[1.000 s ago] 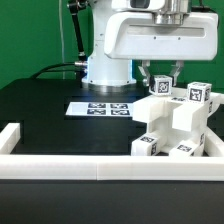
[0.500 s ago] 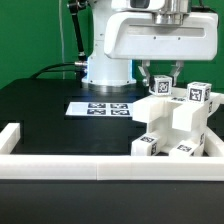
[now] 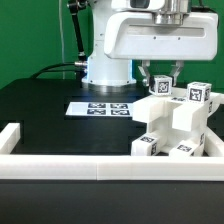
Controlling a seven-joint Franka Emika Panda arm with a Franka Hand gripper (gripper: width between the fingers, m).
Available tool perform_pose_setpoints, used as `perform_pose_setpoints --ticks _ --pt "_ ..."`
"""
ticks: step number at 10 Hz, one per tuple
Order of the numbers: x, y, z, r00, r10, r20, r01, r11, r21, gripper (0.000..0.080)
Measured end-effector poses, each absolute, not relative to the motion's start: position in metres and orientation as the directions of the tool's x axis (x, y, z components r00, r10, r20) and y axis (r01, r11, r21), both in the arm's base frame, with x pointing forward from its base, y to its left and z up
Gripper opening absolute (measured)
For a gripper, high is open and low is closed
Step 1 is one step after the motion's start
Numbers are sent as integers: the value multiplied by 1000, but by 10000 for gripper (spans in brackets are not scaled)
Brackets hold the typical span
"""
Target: Assemble chair
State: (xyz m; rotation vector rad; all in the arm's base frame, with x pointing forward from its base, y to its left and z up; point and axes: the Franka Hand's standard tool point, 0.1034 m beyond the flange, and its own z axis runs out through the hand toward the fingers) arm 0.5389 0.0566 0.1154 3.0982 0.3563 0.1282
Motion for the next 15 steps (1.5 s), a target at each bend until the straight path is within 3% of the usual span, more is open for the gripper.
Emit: perform_pose_setpoints --ticks 4,7,10,15 --pt "539 57 115 995 50 83 49 -999 14 288" --pt "539 58 115 970 -221 96 -221 -975 -15 288" --pt "539 60 115 876 -474 88 -472 -881 -45 288" --pt "538 73 115 591 -806 42 -801 -592 -92 288"
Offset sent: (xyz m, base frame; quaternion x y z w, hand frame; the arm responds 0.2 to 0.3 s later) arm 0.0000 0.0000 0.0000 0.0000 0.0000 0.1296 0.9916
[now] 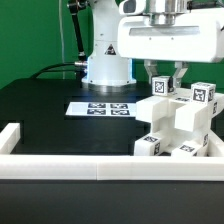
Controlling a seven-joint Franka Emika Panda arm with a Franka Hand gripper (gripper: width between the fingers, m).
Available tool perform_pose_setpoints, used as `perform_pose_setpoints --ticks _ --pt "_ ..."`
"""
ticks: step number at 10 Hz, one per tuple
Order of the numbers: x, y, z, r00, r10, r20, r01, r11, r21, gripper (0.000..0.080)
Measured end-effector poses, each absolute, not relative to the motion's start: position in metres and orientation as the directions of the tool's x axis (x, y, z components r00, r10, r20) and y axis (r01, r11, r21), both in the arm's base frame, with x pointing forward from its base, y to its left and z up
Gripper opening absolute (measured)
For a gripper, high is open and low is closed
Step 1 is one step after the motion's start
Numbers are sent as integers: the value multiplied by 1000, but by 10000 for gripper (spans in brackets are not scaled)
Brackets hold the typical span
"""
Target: Assemble chair
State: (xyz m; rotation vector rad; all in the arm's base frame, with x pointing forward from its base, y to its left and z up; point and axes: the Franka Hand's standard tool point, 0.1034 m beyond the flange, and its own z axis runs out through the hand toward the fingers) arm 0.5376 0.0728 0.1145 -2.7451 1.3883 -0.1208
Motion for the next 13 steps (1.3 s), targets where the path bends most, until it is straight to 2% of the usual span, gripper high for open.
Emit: perform_pose_setpoints --ticks 3,4,5,7,9,10,13 --pt "537 76 114 428 -904 5 -898 -426 -107 288" --pt "537 76 114 335 -942 -14 -937 -331 -112 288" --pt "537 76 115 308 -951 -21 -946 -304 -113 288" --pt "537 76 114 373 -928 -13 -922 -369 -114 294" --pt "538 77 115 493 -870 4 -864 -490 -118 604" --pt "539 77 115 619 -785 22 -779 -617 -115 636" --pt "538 78 115 816 -576 57 -569 -816 -98 649"
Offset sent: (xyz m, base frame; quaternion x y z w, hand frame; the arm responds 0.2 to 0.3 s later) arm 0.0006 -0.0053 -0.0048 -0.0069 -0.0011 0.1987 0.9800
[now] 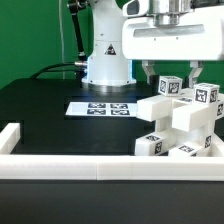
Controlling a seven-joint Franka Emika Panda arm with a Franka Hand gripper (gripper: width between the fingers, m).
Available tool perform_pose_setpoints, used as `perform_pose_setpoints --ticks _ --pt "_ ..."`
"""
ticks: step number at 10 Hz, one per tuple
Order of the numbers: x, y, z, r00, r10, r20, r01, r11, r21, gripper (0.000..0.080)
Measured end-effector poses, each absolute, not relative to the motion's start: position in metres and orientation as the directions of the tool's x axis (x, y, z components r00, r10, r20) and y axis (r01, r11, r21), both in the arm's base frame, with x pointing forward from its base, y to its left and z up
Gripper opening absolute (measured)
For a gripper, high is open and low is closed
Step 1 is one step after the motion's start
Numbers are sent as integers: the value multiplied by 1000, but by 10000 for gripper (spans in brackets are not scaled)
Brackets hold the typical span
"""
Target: Assemble chair
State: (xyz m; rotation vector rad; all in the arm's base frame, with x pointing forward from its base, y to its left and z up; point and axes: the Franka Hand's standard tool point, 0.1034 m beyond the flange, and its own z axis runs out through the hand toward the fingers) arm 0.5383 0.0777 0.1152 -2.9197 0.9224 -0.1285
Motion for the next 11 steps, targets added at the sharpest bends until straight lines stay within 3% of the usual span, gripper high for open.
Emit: perform_pose_setpoints --ticks 3,7,8,9,10,11 --pt "540 78 117 941 -325 90 -321 -945 -61 649" --pt "540 73 115 994 19 104 20 -1000 -10 649" --pt "540 73 115 995 11 104 12 -1000 -12 649" --pt "540 73 115 995 11 104 13 -1000 -12 507" --pt "540 73 115 995 11 104 12 -1000 -12 507" --pt "540 73 115 995 11 104 12 -1000 -12 368"
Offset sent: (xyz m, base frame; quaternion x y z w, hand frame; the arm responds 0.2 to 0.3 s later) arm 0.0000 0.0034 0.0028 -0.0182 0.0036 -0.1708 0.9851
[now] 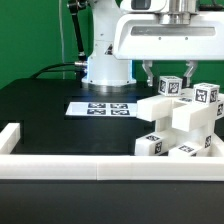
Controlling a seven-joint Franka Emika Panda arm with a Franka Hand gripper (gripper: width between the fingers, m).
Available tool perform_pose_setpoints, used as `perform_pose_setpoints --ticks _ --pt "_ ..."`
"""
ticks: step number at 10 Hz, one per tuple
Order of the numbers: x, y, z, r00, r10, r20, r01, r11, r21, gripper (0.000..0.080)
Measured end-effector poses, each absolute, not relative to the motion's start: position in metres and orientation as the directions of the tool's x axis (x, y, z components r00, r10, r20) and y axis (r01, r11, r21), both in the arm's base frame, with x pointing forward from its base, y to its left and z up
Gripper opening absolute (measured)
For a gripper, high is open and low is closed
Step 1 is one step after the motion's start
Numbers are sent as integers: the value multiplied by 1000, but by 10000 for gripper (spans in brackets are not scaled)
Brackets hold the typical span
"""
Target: Assemble chair
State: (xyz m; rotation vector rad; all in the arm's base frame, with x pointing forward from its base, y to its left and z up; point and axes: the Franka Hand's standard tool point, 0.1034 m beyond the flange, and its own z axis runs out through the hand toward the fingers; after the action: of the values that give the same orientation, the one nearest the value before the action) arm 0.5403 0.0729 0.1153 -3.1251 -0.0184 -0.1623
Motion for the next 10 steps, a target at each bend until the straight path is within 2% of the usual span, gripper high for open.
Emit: perform_pose_setpoints --ticks 1,4,6,8,10 --pt "540 73 115 995 5 103 6 -1000 -12 287" --pt "540 73 115 994 -27 103 -25 -1000 -16 287" --pt "540 74 115 966 -239 98 -237 -971 -40 287" --pt "540 75 114 884 -460 84 -455 -888 -70 287" --pt "539 75 114 798 -599 65 -593 -800 -90 287"
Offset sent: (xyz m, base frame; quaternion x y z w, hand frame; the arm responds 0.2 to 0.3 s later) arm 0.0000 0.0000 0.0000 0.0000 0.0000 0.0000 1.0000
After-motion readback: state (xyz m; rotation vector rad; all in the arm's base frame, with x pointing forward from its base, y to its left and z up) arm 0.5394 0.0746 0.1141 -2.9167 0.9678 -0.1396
